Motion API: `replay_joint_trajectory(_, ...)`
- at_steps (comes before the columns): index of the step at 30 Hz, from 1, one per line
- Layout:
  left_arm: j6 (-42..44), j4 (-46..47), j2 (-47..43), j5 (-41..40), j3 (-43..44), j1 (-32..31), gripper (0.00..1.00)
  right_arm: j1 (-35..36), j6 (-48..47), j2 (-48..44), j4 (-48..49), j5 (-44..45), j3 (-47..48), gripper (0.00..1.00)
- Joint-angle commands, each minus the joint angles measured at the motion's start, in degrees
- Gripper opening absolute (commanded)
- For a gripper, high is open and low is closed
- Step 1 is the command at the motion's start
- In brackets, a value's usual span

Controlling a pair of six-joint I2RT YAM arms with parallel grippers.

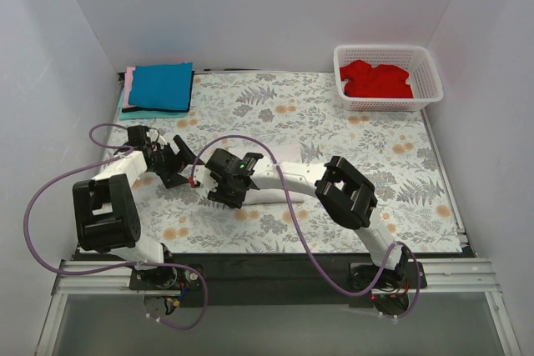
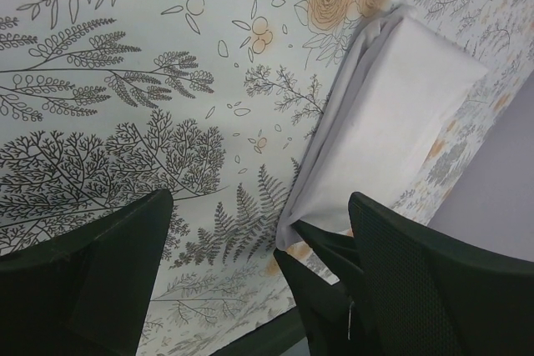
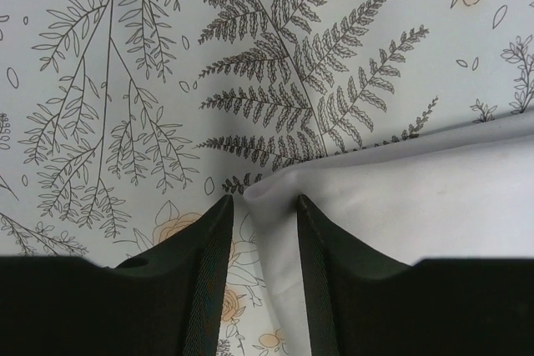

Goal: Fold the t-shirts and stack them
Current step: Neatly place the folded tshirt to the corner

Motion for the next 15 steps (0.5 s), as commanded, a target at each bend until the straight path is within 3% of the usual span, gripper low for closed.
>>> replay_joint_trajectory(1,-0.5,0.7,-1.2,-0.1,-0.2,0.5,0.86,0.5,-0.9,1.0,2.1,-0.2,-0.2,0.43)
replay_joint_trajectory(4,-1.1,1.0,1.1,1.1,0.3,0.4,0.86,0.5,-2.0,1.0,3.2,0.4,-2.5,0.42)
replay_joint_trajectory(9,-2.2,2.7,4.2,7.1,0.3,0.5,0.83,-0.6,-3.7,0.1,4.4,1.5,-3.6,0.02)
replay_joint_trajectory(15,-9.4,13.4,3.2,13.9,-6.3,0.0,0.84,-3.8,-4.6,-5.6,5.1,-2.2,-4.1,0.01)
